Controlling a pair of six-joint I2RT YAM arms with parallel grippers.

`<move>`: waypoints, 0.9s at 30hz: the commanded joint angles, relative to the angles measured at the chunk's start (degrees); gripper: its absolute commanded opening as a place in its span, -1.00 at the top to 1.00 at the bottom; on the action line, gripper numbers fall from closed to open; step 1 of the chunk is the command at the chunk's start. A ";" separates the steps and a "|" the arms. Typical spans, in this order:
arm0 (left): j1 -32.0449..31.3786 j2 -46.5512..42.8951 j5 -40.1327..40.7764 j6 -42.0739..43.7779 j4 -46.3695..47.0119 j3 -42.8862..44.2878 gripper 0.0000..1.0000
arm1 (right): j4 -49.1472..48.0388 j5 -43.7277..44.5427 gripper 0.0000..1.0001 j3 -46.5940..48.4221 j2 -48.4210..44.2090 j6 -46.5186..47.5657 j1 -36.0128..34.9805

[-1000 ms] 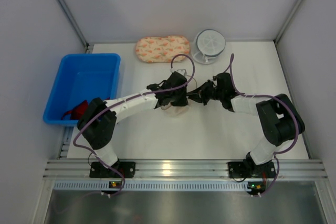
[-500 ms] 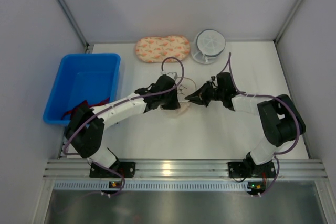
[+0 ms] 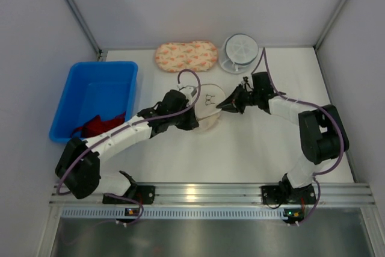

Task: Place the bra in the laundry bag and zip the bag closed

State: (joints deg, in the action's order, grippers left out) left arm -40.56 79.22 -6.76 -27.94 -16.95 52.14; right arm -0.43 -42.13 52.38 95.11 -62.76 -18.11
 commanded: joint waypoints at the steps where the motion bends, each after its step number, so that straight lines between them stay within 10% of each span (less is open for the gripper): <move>1: 0.39 -4.86 -4.47 6.84 0.51 -2.47 1.00 | 4.80 1.26 1.00 6.41 2.09 7.12 3.34; 5: -0.05 -5.40 -8.43 8.43 4.55 -3.45 1.00 | 11.67 -1.98 0.93 15.88 6.31 13.18 3.17; 11: -0.31 0.66 -10.11 4.83 10.88 -0.73 1.00 | 19.55 -3.49 -0.37 19.24 5.80 18.70 2.64; 27: -1.63 10.78 -9.93 1.05 19.67 8.94 1.00 | 26.18 -7.35 -0.33 13.45 -0.81 24.62 -4.13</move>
State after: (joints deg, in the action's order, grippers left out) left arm -41.34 89.89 -15.35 -26.30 -2.13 58.15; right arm 26.65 -48.80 65.69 94.48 -38.54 -20.14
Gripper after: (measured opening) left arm 0.063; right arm 0.672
